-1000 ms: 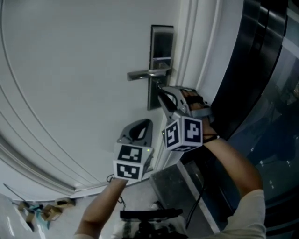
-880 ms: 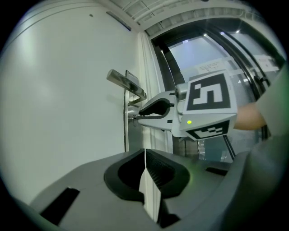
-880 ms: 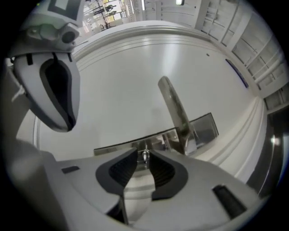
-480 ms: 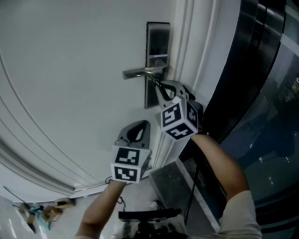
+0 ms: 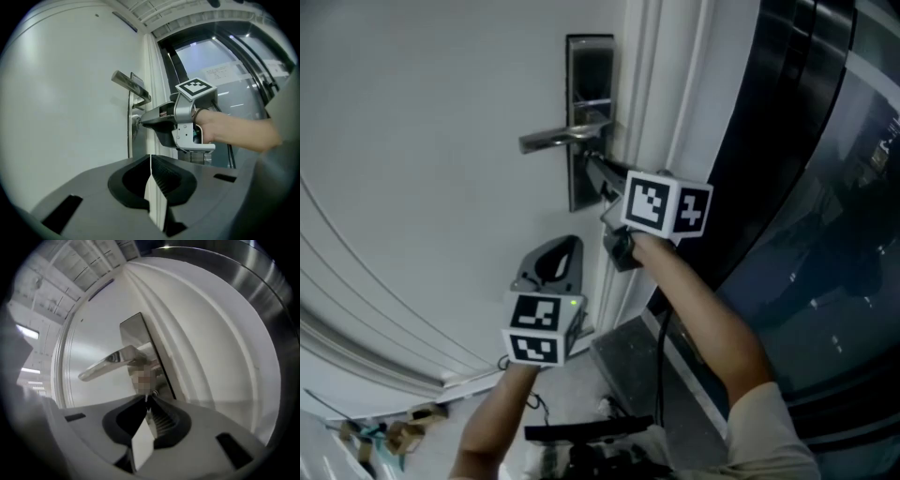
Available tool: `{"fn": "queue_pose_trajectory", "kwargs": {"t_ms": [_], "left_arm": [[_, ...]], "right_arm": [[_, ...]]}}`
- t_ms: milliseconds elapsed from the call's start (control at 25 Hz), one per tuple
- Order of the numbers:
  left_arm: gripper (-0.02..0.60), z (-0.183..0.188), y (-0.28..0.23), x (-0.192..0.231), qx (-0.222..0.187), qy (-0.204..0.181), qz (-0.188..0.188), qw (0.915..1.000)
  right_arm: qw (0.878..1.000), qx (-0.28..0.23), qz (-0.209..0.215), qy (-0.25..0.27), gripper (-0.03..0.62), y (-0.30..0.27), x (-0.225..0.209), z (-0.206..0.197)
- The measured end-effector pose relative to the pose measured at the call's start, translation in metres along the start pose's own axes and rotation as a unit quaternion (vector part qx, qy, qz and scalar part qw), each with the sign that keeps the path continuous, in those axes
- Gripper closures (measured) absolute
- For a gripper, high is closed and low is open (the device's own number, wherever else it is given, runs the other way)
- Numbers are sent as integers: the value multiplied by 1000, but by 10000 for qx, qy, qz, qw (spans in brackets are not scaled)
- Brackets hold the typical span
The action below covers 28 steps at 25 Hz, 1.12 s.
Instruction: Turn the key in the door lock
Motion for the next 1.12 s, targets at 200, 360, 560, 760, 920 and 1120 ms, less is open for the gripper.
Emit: {"fn": "queue_pose_trajectory", "kwargs": {"t_ms": [200, 360, 560, 760, 920, 1120], "left_arm": [[561, 2, 2, 3, -54, 40, 78, 9999], [561, 4, 3, 2, -88, 21, 142, 9999], [561, 4, 5, 5, -88, 33, 167, 9998], [561, 2, 6, 7, -59, 42, 209, 9998], [561, 1, 4, 4, -50, 38, 203, 9998], [561, -1, 0, 7, -22, 43, 192, 9998]], "right_arm": [[9910, -248, 126, -1312, 553, 1, -6, -3], [9761, -381, 226, -2130, 546, 3, -11, -7], [9363, -644, 438, -3424, 536, 3, -18, -16], [8988, -719, 651, -4275, 519, 2, -19, -21], [9066, -671, 847, -4080, 523, 4, -21, -19], [9817, -525, 563, -1742, 487, 15, -16, 5]]}}
Point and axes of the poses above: the fingertips, and each gripper's own axes: y backward along the fingers, x to its left, z out of its top, the point moved 8 cm from there along y, backward along the fingers, and after that the axes turned 8 degrees about -x, right-handed, at the moved point
